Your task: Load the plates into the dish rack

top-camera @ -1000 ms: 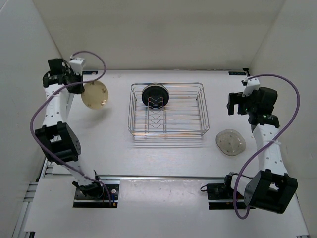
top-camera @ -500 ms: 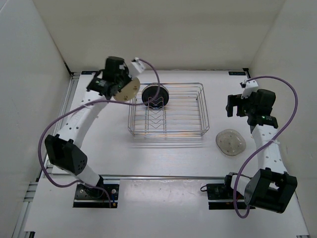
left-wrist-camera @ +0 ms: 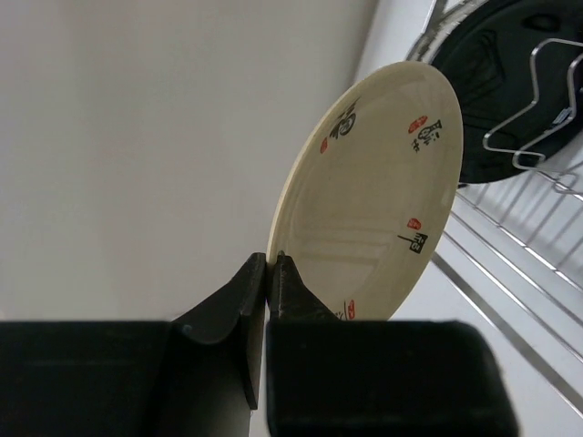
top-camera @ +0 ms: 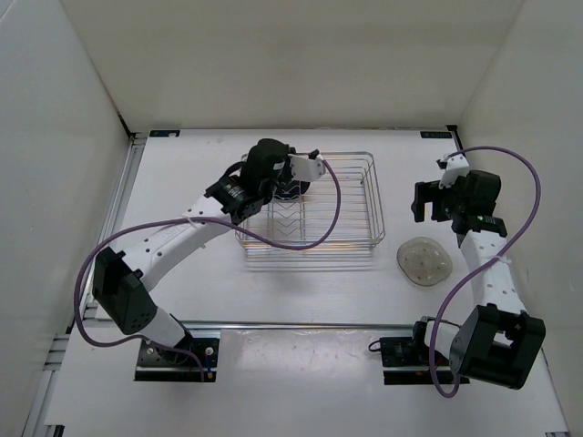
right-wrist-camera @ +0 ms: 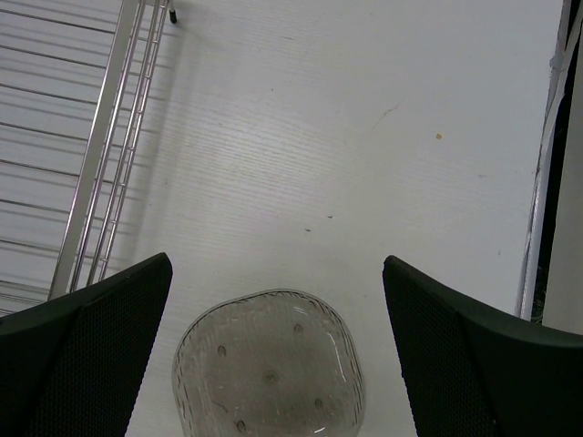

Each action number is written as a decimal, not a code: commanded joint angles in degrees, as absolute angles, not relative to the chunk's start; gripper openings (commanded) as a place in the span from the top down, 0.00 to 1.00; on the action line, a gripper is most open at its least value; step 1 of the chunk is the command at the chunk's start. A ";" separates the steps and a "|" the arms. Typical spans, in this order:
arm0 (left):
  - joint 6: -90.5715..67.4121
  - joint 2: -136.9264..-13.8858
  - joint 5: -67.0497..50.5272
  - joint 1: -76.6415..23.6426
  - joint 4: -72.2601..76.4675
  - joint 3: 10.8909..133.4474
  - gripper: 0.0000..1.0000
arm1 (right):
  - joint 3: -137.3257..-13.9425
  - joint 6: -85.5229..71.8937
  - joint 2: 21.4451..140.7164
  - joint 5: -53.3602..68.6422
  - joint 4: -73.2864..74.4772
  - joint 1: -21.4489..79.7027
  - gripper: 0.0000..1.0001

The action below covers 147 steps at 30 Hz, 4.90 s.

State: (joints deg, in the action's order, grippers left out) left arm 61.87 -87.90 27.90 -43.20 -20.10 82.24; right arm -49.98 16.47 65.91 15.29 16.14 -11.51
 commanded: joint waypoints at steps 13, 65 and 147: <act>76.46 -85.17 27.43 -47.81 -11.43 77.70 0.90 | -49.92 16.00 65.83 17.05 13.54 -11.69 0.00; 73.48 -97.21 14.33 -43.15 -12.48 82.71 0.90 | -48.87 14.94 65.30 18.63 13.01 -13.80 0.00; 50.65 -89.60 26.95 -41.40 -17.67 88.07 0.28 | -49.39 27.15 60.73 7.16 18.36 -20.83 0.00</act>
State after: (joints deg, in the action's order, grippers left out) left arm 57.19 -101.51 19.59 -40.77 -18.92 86.80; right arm -47.90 21.54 62.19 15.84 17.26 -20.60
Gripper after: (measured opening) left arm 0.715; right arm 0.997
